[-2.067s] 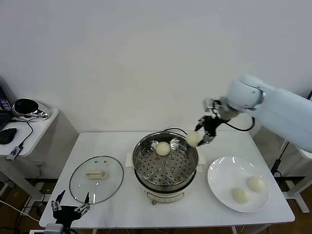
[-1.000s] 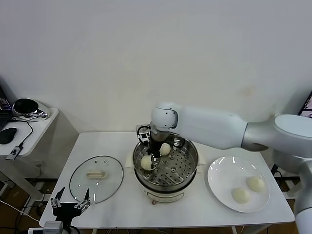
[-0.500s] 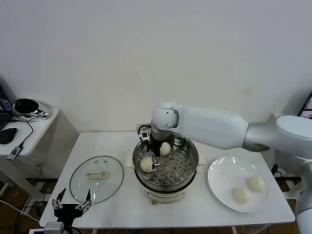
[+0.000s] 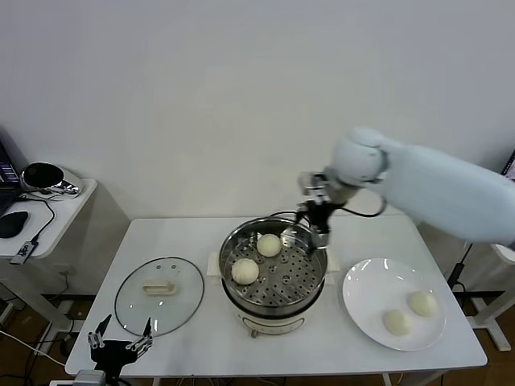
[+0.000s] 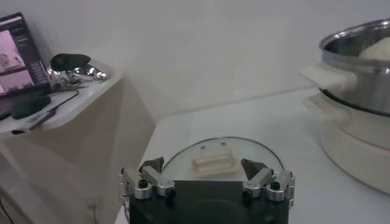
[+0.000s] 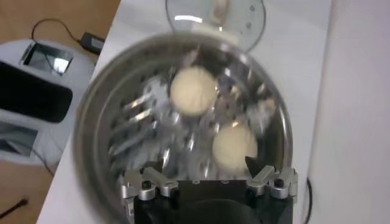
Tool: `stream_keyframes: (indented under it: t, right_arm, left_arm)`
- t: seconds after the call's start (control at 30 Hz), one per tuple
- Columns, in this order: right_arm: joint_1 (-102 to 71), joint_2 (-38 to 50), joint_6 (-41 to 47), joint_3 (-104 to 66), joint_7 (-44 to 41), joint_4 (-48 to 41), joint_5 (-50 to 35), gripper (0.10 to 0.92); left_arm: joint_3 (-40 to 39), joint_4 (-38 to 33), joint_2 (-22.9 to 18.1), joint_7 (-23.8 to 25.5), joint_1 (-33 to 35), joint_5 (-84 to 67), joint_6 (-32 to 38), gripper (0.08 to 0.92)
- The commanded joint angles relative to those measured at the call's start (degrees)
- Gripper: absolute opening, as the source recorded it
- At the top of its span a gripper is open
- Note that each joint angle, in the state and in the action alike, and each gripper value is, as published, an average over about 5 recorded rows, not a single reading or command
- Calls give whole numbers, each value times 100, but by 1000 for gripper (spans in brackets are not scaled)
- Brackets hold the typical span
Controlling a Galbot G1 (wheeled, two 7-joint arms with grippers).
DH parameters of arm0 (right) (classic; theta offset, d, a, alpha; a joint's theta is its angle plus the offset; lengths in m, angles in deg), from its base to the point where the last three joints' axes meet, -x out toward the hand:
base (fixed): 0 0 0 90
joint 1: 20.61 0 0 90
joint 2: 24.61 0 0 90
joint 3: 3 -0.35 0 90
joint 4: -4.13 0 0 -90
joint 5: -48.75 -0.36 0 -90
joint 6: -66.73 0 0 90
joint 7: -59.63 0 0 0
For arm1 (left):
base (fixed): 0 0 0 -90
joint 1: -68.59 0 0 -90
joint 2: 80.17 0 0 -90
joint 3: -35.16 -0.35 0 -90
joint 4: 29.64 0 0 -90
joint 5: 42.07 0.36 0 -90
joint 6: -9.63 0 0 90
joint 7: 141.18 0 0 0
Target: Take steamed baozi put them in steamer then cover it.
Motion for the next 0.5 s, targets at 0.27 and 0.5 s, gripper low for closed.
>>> stream_keyframes:
  t: [0.27,0.5]
  right_arm:
    - [-1155,2190,-537,-407,-257,977,1201,823]
    - [-2867,2139,-580,-1350,-183,755,1782,823]
  left_arm:
    - [-67,45,101,37,-12,3,23,823]
    - [-137,96,57,37,-10,-8,31,823]
